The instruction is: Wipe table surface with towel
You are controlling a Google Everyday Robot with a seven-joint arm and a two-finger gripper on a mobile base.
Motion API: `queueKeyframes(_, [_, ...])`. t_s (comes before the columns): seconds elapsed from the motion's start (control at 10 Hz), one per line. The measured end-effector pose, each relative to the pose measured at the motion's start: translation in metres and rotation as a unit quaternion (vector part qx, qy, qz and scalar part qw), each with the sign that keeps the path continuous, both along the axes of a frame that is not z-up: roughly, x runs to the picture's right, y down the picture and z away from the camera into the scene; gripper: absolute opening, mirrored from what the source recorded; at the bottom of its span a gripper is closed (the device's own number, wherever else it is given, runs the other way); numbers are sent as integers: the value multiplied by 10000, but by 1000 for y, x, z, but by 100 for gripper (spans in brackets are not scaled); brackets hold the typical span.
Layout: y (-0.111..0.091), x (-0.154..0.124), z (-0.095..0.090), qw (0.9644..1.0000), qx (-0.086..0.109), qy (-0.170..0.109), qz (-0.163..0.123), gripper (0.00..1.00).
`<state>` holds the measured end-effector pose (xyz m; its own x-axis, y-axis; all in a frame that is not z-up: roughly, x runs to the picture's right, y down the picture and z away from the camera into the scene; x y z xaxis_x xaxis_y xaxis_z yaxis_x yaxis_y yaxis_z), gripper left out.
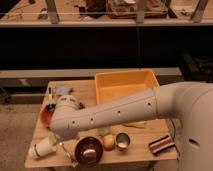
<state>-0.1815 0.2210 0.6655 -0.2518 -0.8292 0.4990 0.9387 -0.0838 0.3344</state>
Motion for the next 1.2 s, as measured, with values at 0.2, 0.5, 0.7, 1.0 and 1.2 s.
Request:
queueKeyframes(0.2, [-9,13,-5,9998,112,142,115,63])
queueKeyframes(0.5, [-51,31,-20,9987,334,350,188,63])
queueKeyframes(0.7, [-96,43,-21,9974,453,518,207,63])
queueKeyframes(1.0, [-168,81,5,9936,668,793,452,63])
queueKeyframes(1.2, [-208,95,27,9914,798,831,619,63])
